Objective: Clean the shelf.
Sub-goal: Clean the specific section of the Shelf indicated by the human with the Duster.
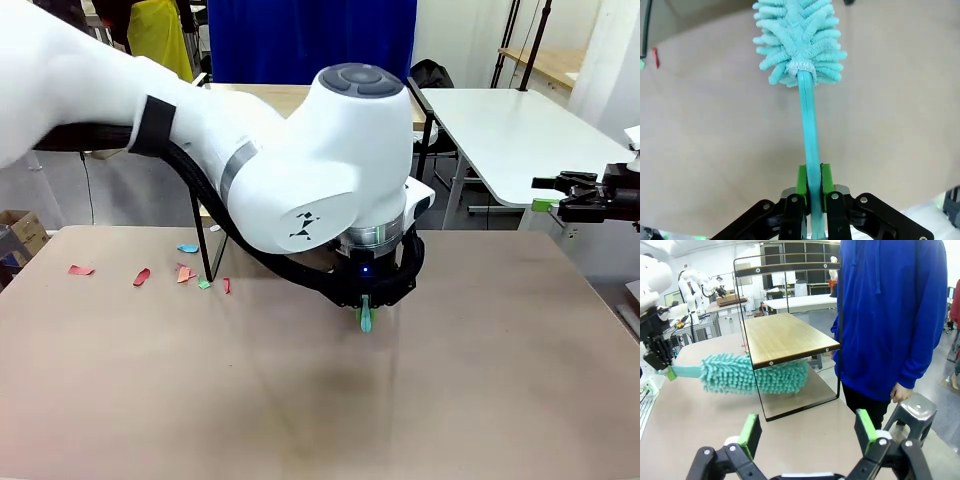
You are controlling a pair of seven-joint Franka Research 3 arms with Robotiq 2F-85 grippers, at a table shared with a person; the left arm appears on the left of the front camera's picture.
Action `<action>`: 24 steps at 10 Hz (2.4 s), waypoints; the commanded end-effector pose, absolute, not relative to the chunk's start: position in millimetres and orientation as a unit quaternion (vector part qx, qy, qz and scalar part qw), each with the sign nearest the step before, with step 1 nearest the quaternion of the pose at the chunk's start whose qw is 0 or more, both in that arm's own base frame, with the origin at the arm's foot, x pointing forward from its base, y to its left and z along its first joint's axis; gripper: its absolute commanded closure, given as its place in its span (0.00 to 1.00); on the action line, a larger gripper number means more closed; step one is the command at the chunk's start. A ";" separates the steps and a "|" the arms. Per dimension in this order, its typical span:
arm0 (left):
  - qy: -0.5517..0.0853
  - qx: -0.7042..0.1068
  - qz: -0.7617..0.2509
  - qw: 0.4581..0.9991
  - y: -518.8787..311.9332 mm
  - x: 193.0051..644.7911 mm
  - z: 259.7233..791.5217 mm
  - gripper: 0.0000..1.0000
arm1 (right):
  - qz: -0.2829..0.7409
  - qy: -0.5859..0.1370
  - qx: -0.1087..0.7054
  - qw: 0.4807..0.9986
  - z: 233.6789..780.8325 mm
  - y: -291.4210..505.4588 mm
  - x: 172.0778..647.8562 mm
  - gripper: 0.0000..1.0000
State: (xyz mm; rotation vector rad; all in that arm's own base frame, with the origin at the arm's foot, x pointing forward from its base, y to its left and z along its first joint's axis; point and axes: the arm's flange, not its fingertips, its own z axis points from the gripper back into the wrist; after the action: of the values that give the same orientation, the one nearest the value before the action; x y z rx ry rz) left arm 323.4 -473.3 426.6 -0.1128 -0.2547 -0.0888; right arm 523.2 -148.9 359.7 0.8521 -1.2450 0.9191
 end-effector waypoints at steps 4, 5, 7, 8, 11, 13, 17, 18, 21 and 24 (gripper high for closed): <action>-0.169 -0.065 -0.036 0.983 -504.5 367.0 409.1 0.87 | 0.402 -0.536 0.369 0.644 364.2 -147.1 524.5 0.00; -0.169 -0.062 -0.034 0.983 -509.9 373.1 404.7 0.87 | 0.402 -0.536 0.369 0.644 364.2 -147.1 524.5 0.00; -0.155 -0.063 -0.024 0.986 -513.7 385.2 390.1 0.87 | 0.402 -0.536 0.369 0.644 364.2 -147.1 524.5 0.00; -0.150 -0.062 -0.024 0.987 -514.0 388.6 383.8 0.87 | 0.402 -0.536 0.369 0.644 364.2 -147.1 524.5 0.00; -0.084 -0.059 -0.010 0.995 -508.1 392.3 377.2 0.87 | 0.402 -0.536 0.369 0.644 364.2 -147.1 524.5 0.00; -0.133 -0.059 -0.033 0.989 -509.2 390.6 372.7 0.87 | 0.402 -0.536 0.369 0.644 364.2 -147.1 524.5 0.00; -0.096 -0.043 0.015 0.994 -457.4 398.5 365.7 0.87 | 0.402 -0.536 0.369 0.644 364.2 -147.1 524.5 0.00; -0.092 -0.033 0.027 0.995 -432.7 400.3 365.8 0.87 | 0.402 -0.536 0.369 0.644 364.2 -147.1 524.5 0.00; -0.070 -0.012 0.074 0.995 -350.1 390.4 356.1 0.87 | 0.402 -0.536 0.369 0.644 364.2 -147.1 524.5 0.00; -0.083 0.036 0.131 0.987 -284.6 372.3 364.5 0.87 | 0.402 -0.536 0.369 0.644 364.2 -147.1 524.5 0.00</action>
State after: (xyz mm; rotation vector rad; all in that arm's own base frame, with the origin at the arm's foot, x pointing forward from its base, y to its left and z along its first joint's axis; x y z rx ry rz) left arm 386.1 -299.3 350.6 0.0464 -0.1547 0.2220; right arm 523.3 -148.8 359.8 0.8522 -1.2451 0.9192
